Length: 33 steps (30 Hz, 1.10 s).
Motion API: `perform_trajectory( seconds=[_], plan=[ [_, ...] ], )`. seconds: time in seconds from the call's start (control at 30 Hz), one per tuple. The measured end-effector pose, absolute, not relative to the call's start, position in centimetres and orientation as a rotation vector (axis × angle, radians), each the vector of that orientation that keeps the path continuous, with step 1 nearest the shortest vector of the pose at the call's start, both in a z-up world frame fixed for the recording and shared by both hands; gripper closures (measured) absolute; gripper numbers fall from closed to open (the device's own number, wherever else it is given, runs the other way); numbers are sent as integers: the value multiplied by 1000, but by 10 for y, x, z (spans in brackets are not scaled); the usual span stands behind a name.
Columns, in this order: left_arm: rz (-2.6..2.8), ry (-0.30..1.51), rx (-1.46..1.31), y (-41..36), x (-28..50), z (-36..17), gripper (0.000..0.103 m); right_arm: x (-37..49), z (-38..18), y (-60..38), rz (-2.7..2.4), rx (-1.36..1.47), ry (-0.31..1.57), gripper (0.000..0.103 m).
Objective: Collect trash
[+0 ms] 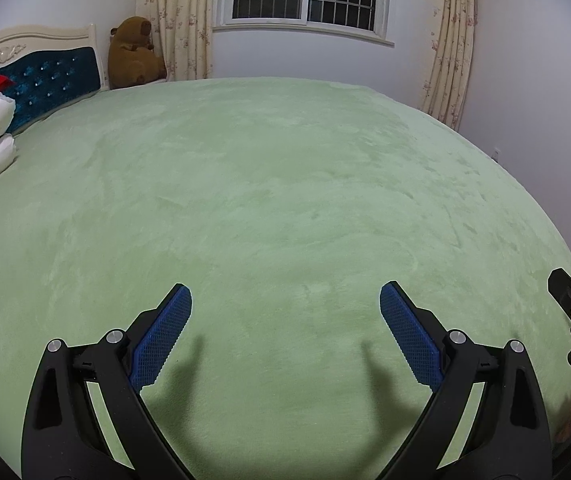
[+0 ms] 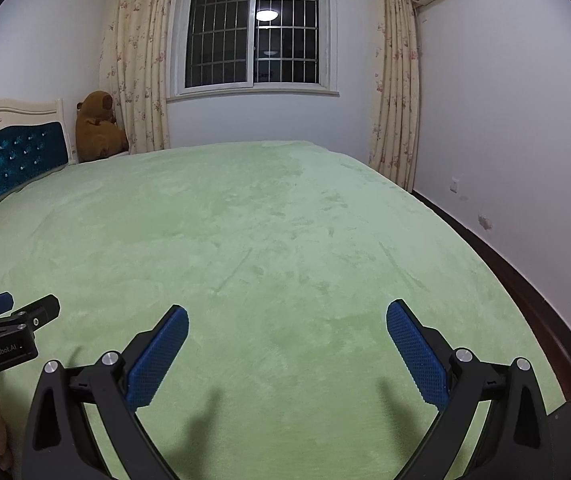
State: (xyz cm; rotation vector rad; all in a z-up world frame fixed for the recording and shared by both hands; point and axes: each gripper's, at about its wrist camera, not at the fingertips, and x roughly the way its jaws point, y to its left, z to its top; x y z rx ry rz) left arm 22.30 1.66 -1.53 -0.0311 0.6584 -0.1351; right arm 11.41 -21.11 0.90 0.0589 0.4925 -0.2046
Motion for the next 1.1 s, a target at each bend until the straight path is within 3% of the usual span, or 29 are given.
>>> perform_trajectory(
  seconds=[1.1],
  plan=[
    [-145,686,-64,22,228,-19,7,120,3,-224,-210,117,521,5]
  ],
)
